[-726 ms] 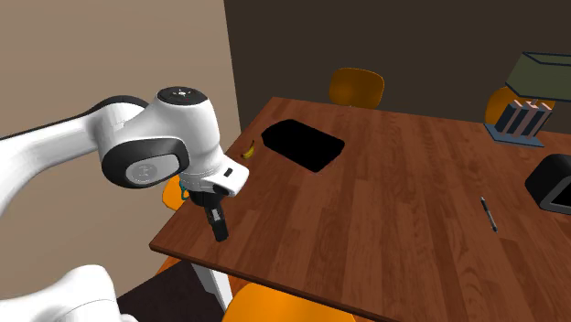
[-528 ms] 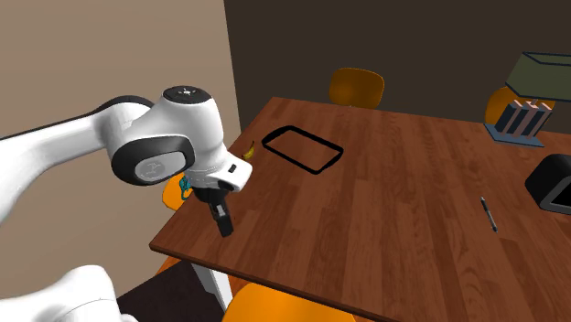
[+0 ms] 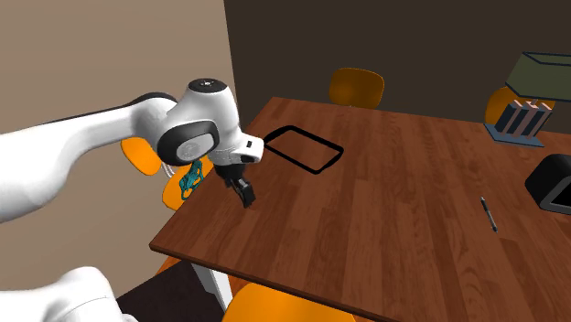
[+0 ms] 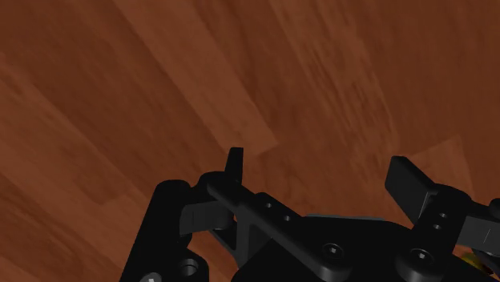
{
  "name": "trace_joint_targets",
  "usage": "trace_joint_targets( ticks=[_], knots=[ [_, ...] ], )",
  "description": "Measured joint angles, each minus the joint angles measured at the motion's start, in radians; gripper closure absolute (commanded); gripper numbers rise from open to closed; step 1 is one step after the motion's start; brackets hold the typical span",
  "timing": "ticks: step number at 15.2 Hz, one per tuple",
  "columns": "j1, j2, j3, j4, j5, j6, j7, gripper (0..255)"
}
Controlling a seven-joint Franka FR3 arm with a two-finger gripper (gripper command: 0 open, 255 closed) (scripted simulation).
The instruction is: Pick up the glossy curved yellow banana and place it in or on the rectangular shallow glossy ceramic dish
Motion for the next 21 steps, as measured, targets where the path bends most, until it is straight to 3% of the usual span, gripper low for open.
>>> trace_joint_targets(
  ticks=[15,21],
  knots=[
    [0.147,0.353,0.118,0.239,0.014,0.281,-0.152,0],
    [0.175,0.452,0.148,0.297,0.000,0.359,-0.186,0]
  ],
)
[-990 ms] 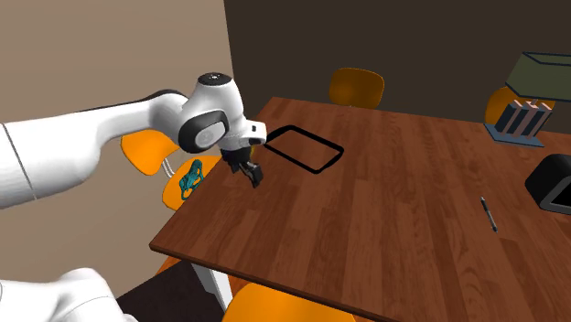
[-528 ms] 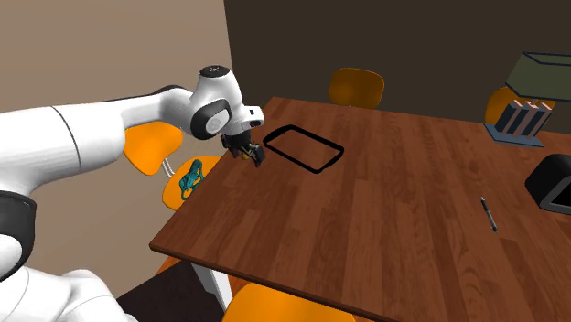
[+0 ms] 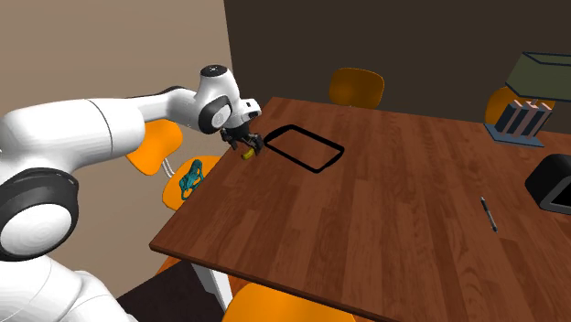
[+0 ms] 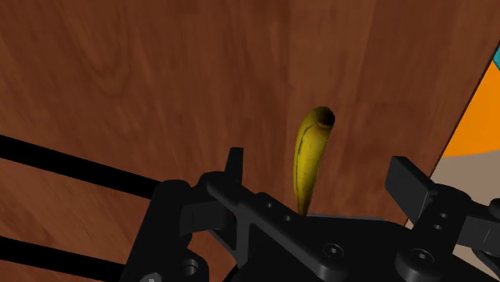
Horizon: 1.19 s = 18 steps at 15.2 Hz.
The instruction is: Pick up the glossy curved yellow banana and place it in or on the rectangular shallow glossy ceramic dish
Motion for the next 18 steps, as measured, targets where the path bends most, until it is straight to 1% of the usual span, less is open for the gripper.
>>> trace_joint_targets(
  ticks=[5,11,12,18],
  knots=[
    [0.002,0.032,0.003,-0.025,-0.004,0.057,0.002,0],
    [0.002,0.040,0.004,-0.025,-0.005,0.066,0.002,0],
    [0.002,0.040,0.004,-0.025,-0.005,0.066,0.002,255],
    [0.004,0.037,0.007,-0.021,-0.005,0.069,0.004,255]
  ],
)
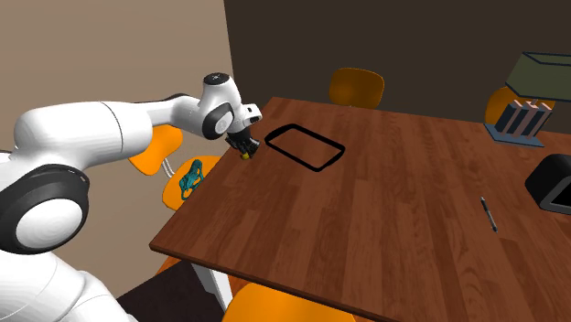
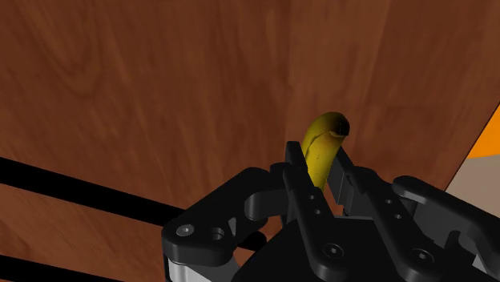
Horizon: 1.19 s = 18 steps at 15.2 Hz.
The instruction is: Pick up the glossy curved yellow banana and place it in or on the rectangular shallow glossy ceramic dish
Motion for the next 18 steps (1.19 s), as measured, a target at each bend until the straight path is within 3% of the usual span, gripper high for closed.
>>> trace_joint_targets(
  ticks=[6,18],
  knots=[
    [-0.002,-0.001,-0.002,0.010,0.000,-0.018,-0.001,255],
    [-0.004,-0.016,-0.004,0.150,-0.002,-0.174,0.004,255]
  ],
)
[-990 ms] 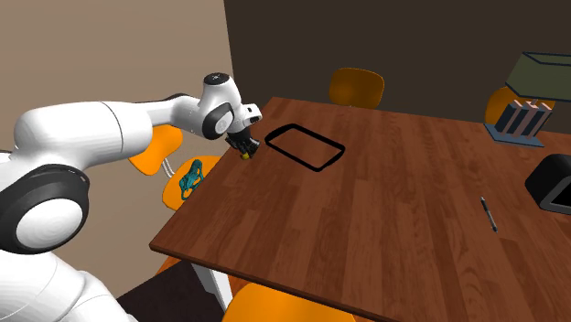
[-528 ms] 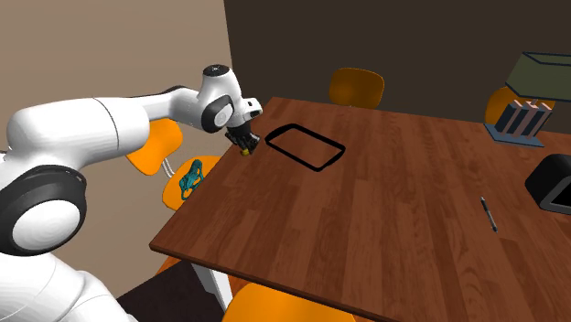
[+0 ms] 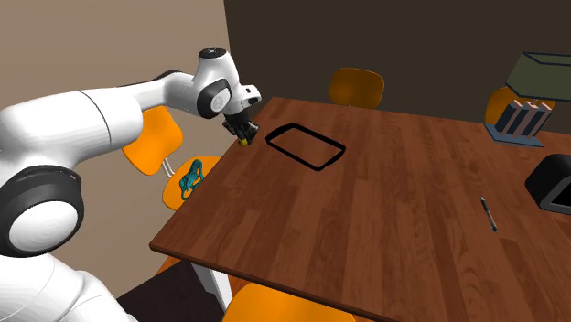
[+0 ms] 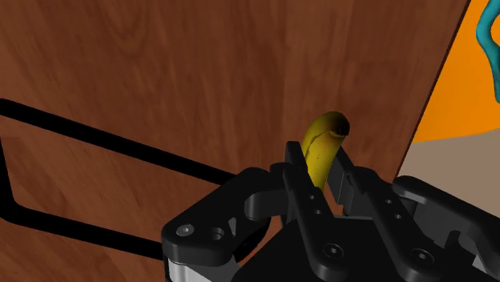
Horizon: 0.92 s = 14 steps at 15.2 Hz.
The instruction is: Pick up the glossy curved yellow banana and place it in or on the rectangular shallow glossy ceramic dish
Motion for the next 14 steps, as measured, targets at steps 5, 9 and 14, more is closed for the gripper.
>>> trace_joint_targets(
  ticks=[5,9,14],
  knots=[
    [0.000,0.005,0.001,0.073,-0.003,-0.068,0.005,255],
    [-0.001,0.014,-0.001,0.135,-0.004,-0.121,0.005,255],
    [-0.031,0.132,-0.032,0.279,0.000,-0.152,-0.058,255]
  ],
)
